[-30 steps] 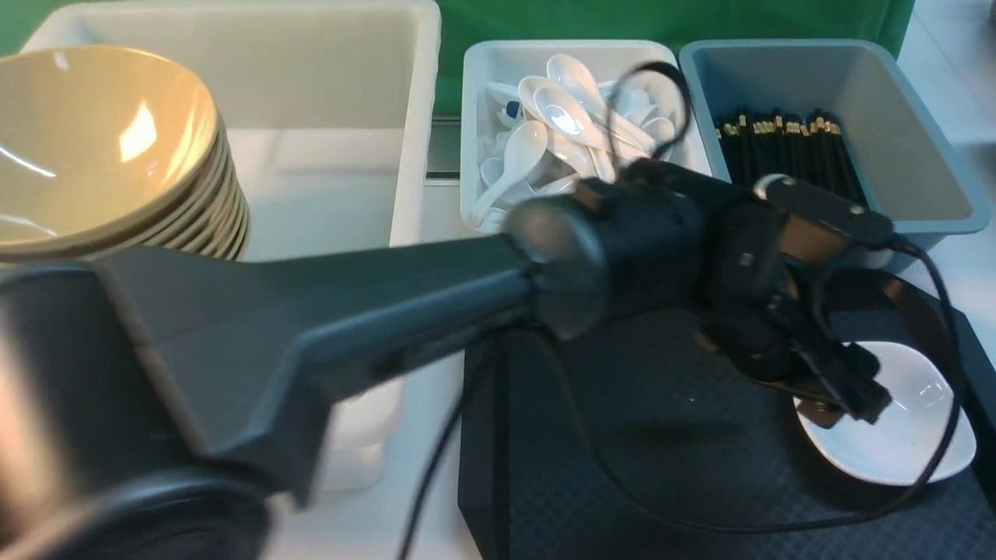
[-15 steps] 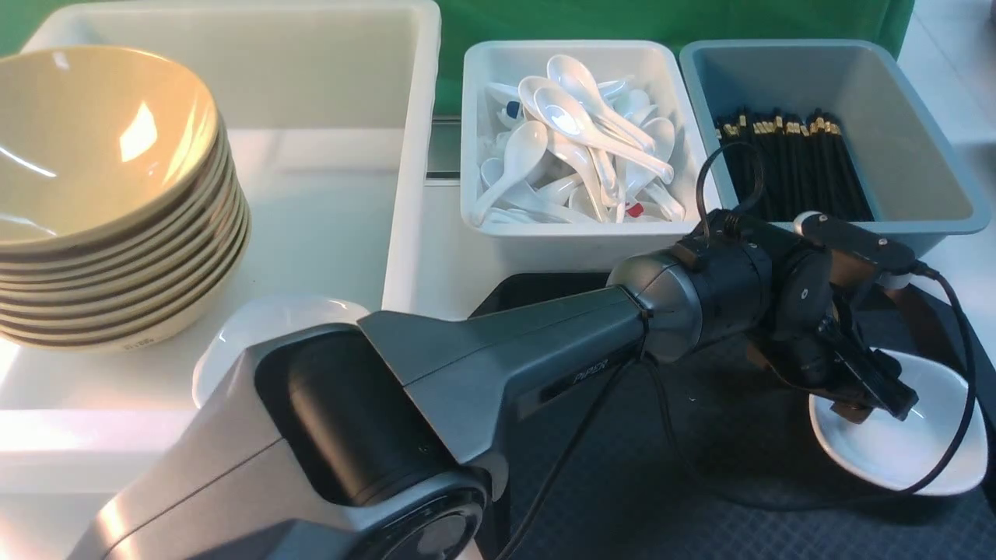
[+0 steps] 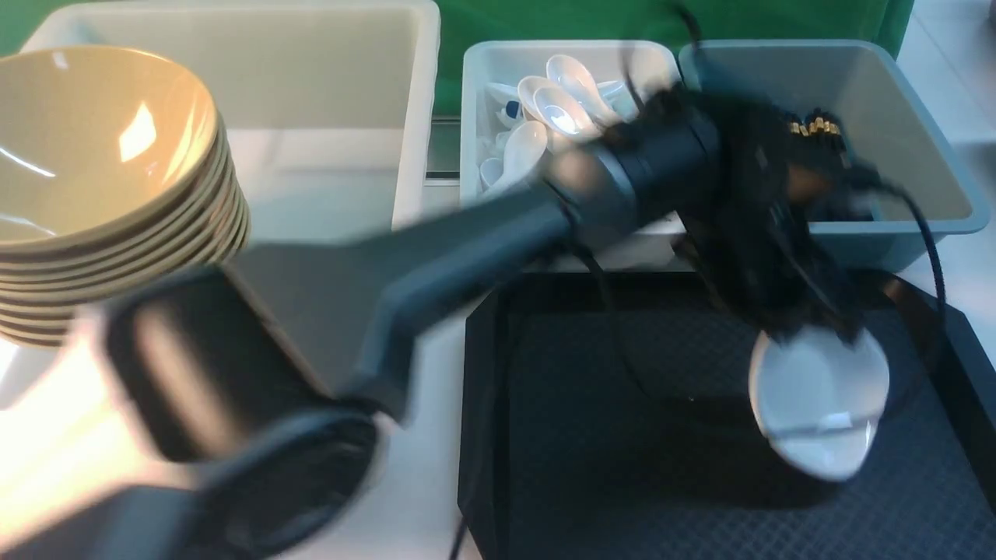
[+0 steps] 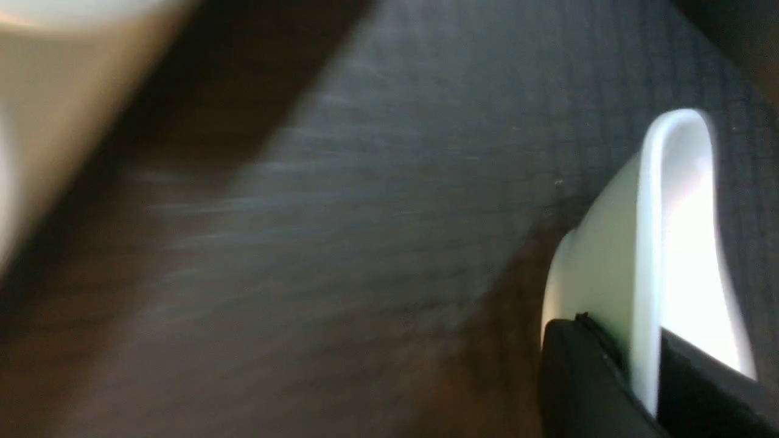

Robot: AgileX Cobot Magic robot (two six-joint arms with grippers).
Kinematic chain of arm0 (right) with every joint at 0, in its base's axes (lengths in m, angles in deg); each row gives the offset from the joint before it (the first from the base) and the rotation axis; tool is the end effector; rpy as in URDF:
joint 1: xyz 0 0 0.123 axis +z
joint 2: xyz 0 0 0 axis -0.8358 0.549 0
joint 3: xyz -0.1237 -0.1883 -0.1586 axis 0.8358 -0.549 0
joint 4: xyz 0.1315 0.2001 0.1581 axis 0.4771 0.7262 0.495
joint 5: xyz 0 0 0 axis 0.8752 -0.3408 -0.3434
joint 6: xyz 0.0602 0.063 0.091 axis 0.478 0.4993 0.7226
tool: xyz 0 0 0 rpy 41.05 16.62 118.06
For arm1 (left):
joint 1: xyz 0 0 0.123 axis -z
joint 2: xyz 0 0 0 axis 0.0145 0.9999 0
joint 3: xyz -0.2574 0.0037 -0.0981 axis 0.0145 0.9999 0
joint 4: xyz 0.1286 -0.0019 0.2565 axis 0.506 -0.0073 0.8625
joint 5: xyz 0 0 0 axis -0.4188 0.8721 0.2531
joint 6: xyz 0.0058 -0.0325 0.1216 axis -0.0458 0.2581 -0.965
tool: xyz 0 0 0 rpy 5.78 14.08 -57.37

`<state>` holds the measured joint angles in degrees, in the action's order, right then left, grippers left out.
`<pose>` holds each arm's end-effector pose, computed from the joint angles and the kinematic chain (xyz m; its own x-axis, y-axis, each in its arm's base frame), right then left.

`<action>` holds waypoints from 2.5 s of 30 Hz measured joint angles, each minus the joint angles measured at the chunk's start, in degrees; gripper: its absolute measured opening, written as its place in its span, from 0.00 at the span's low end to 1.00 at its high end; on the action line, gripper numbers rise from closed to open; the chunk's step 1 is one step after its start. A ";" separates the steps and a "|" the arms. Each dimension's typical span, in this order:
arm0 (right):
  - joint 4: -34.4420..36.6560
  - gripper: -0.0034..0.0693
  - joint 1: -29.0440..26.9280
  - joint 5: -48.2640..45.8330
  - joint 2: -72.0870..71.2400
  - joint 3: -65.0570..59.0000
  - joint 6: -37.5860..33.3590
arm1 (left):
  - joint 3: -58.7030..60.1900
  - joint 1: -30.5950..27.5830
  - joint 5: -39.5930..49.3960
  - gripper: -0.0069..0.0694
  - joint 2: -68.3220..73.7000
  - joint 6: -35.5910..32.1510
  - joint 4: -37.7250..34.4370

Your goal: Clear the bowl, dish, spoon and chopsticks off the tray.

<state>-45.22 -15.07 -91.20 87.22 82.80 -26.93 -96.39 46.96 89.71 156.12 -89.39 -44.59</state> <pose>0.1517 0.0747 0.3945 -0.5543 -0.4490 -0.7008 -0.4169 0.8786 -0.2332 0.3475 -0.4235 0.2307 -0.5909 0.6130 -0.5245 0.7846 0.5880 -0.1966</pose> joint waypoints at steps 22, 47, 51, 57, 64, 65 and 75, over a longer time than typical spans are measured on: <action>21.94 0.11 10.62 17.22 29.71 17.68 -19.11 | 58.57 -40.82 -7.80 0.09 -58.20 3.23 2.61; 20.44 0.11 10.96 13.25 33.28 17.68 -21.87 | 56.70 -44.13 -3.42 0.71 -49.69 -13.69 3.02; 20.11 0.11 10.96 13.06 33.28 17.68 -22.00 | 53.35 -43.94 -0.81 0.74 -53.63 -12.23 3.08; 19.84 0.11 10.96 12.37 33.28 17.68 -22.00 | 52.96 -43.82 2.55 0.53 -56.00 -9.60 4.07; 17.66 0.11 10.96 11.51 32.61 17.57 -19.75 | 57.99 -40.63 1.11 0.11 -58.68 -9.13 8.34; 17.05 0.11 10.96 11.51 32.20 17.42 -19.08 | 59.25 -40.02 0.57 0.10 -59.60 -8.89 8.51; 15.32 0.12 10.96 24.17 14.21 0.20 -16.22 | 81.37 -38.00 -12.24 0.08 -89.91 -0.91 14.59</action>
<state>-29.89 -4.11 -67.03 101.43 82.99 -43.15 -15.01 8.96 77.47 66.20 -90.31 -30.01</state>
